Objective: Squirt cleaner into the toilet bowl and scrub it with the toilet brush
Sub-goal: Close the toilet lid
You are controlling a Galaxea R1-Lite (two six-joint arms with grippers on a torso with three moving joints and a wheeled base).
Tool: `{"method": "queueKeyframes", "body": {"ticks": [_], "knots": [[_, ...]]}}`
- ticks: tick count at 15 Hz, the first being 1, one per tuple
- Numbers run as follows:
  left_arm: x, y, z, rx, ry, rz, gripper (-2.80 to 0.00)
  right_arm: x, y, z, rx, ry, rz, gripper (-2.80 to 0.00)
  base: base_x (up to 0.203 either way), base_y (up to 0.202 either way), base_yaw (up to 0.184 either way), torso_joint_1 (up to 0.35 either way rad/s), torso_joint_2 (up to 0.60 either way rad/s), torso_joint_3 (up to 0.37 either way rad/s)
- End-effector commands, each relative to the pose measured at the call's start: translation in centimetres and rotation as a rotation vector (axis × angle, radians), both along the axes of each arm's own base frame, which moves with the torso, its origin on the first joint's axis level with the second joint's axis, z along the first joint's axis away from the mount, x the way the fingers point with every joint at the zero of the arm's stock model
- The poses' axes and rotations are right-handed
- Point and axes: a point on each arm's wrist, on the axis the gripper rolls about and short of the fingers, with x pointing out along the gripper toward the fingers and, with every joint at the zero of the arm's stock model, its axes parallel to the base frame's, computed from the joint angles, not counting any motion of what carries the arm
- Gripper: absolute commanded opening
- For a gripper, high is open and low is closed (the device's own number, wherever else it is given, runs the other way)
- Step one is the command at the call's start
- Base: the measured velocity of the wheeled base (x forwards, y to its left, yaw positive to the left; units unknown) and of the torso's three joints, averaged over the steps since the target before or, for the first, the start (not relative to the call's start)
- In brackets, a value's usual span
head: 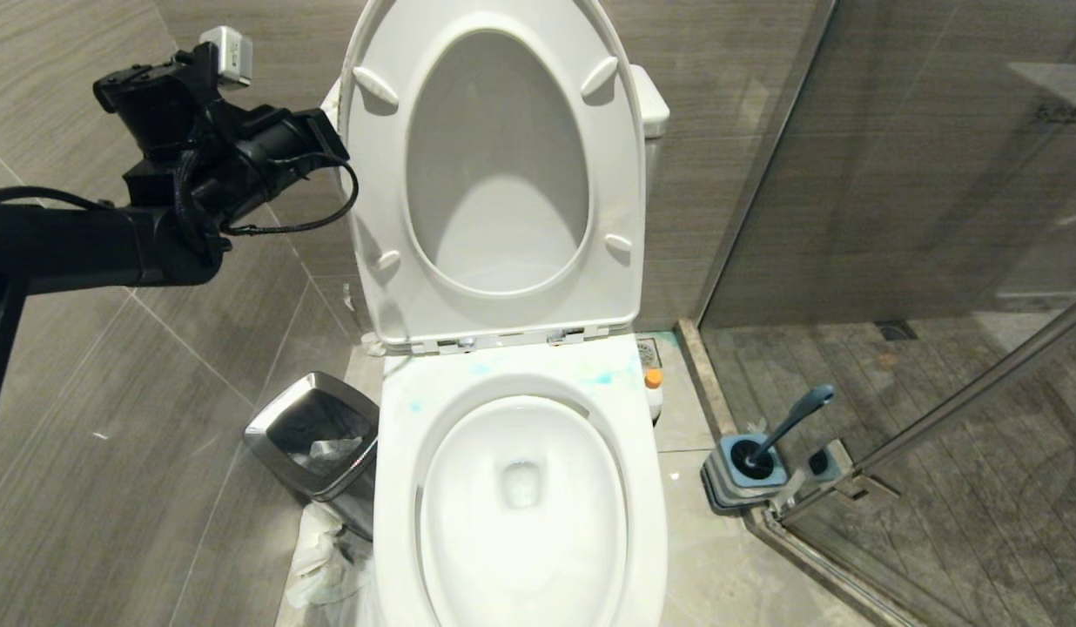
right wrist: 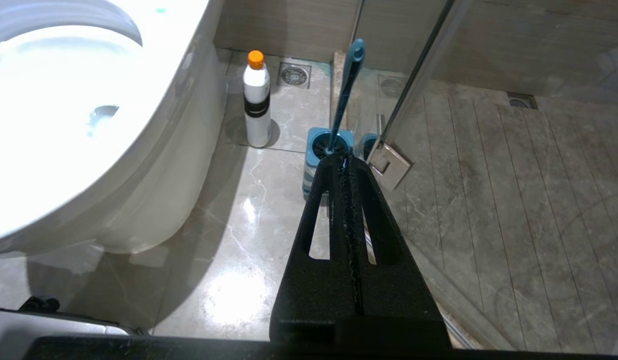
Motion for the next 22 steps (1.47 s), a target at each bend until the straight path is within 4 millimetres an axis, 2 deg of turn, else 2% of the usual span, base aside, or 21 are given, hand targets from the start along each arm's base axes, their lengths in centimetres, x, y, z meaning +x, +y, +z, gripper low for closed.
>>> {"method": "queueKeyframes", "body": {"ticks": [1, 6, 10, 14, 18, 22], "knots": [[-0.7, 0.0, 0.4, -0.001, 0.006, -0.03, -2.8, 0.0, 0.0, 0.0, -0.001, 0.002, 0.001, -2.8, 0.0, 0.0, 0.0, 0.0, 0.0, 0.0], [-1.8, -0.1, 0.8, -0.028, 0.041, -0.117, -2.8, 0.0, 0.0, 0.0, -0.001, 0.002, 0.001, -2.8, 0.0, 0.0, 0.0, 0.0, 0.0, 0.0], [-3.8, -0.5, -0.4, -0.03, 0.139, -0.182, -2.8, 0.0, 0.0, 0.0, -0.001, 0.002, 0.001, -2.8, 0.0, 0.0, 0.0, 0.0, 0.0, 0.0], [-7.6, -0.8, -2.4, -0.027, 0.308, -0.214, -2.8, 0.0, 0.0, 0.0, -0.001, 0.002, 0.001, -2.8, 0.0, 0.0, 0.0, 0.0, 0.0, 0.0], [-11.4, -1.3, -6.2, -0.017, 0.483, -0.232, -2.8, 0.0, 0.0, 0.0, -0.001, 0.002, 0.001, -2.8, 0.0, 0.0, 0.0, 0.0, 0.0, 0.0], [-16.4, -0.8, -8.4, -0.016, 0.581, -0.232, -2.8, 0.0, 0.0, 0.0, -0.001, 0.002, 0.001, -2.8, 0.0, 0.0, 0.0, 0.0, 0.0, 0.0]]}}
